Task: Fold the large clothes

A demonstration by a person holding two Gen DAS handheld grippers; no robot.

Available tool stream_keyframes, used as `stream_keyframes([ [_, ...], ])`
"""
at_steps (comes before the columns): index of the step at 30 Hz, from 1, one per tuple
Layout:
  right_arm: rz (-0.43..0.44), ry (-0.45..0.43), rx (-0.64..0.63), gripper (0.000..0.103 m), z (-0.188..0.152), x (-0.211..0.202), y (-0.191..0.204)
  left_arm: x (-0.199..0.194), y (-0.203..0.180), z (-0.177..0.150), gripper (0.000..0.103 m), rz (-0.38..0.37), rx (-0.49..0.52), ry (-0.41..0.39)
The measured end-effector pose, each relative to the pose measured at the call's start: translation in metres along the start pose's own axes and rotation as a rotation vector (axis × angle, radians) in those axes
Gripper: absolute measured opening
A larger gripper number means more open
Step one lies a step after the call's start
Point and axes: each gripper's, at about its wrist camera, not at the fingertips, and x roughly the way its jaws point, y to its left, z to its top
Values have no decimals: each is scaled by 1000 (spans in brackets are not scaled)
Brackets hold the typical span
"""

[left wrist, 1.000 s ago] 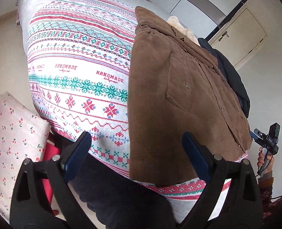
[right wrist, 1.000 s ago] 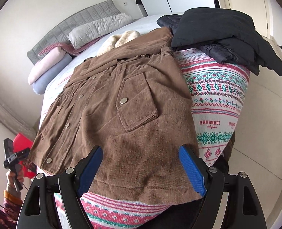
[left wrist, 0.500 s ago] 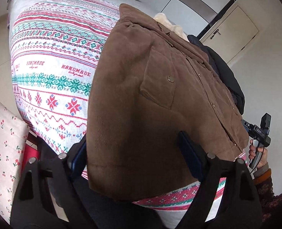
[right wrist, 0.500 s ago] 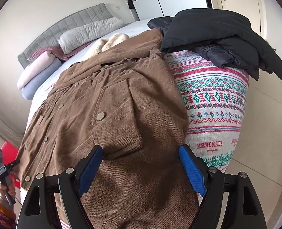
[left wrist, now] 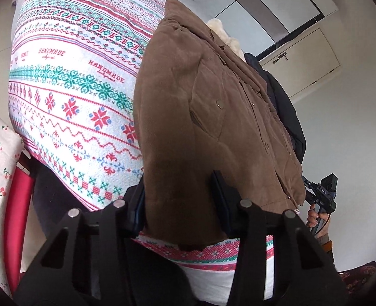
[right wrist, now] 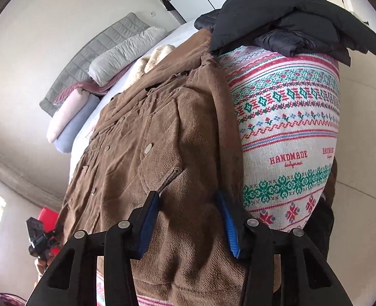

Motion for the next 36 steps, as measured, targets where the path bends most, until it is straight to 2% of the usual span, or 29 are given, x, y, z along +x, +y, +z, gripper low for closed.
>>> stream_keyframes([
  [5,15,6,8,42,-6,-2,-1,0,-5,-1,31,11,-30,0],
  [7,9,10,2,42,-8,-4,2,-1,-9,-3,29,23,-30,-9],
  [11,-22,-14,-2,43,-8,-19,4,2,-16,-2,29,67,-31,-19],
  [15,-79,-55,-2,51,-11,-32,6,5,-21,-5,35,124,-11,-25],
  [18,-128,-29,-53,63,-13,-31,11,8,-20,0,39,121,-22,-9],
  [20,-174,-1,-59,64,-13,-29,8,8,-18,3,40,116,-38,3],
  [22,-141,-7,-24,64,-14,-34,0,9,-18,4,40,118,-40,11],
  [26,-37,-25,127,65,-14,-38,-30,12,-20,9,42,131,-19,29],
  [30,-42,39,169,65,-21,-21,-38,16,-20,13,43,137,-19,52],
  [32,-60,45,102,60,-26,-19,-24,18,-21,17,43,142,-26,64],
  [34,-100,56,46,44,-30,-19,-11,20,-24,20,43,152,-21,85],
  [36,-114,49,20,34,-31,-24,-2,23,-32,23,31,160,-1,107],
])
